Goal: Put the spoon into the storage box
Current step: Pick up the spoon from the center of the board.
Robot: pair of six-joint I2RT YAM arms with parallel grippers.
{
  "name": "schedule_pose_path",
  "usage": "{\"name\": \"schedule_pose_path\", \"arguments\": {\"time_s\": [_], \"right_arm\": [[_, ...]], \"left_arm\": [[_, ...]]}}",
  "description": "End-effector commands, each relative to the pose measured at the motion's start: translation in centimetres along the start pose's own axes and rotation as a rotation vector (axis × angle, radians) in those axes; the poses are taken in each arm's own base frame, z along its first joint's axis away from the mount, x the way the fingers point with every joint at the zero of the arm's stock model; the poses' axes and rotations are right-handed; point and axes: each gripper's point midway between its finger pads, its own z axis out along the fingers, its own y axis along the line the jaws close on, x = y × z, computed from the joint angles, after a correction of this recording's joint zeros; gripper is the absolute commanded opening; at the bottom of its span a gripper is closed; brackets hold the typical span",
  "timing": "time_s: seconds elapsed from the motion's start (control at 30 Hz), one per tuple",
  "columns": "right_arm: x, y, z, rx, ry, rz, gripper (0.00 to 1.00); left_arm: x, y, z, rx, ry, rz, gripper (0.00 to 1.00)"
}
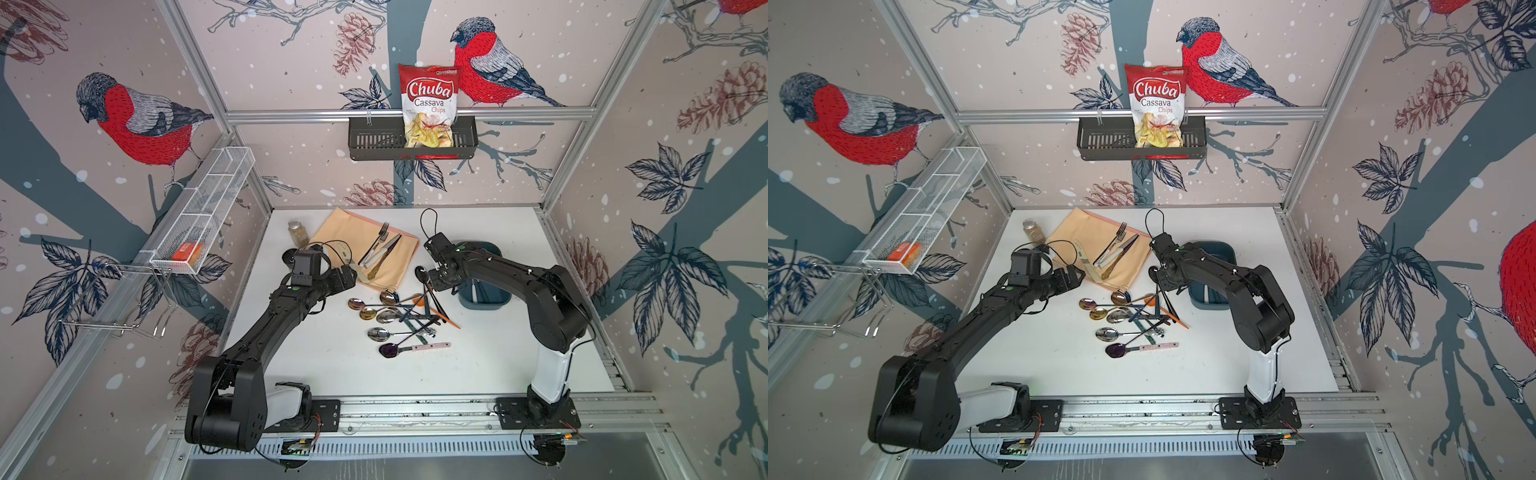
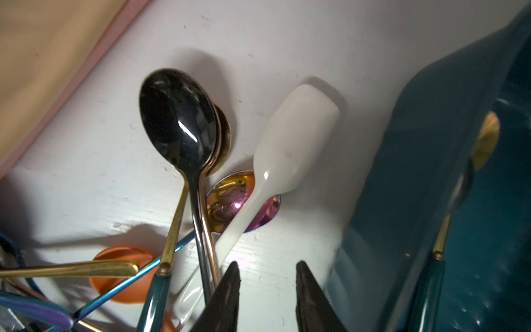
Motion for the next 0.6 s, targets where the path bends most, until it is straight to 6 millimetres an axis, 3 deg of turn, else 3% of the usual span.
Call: {"name": "schedule_pose_path", "arguments": {"time_s": [0.0,0.2,0.57], "right_arm": [[-0.6,0.7,0.6,-0.031,-0.015,0.035,0.36],[-0.9,1.3,1.3,-0.052,-0.008,0.071,0.38],[0.5,1.3,2.5,-0.055,0.052,0.099,0.38]], "left_arm": [[-0.3,-0.5,-0.1,0.030,-0.015,0.009,0.96],[-0.1,-0.3,-0.1,0.019,-0.010,0.006,0.96],[0.0,-0.1,-0.1,0.011,-0.008,0.006,0.96]]}}
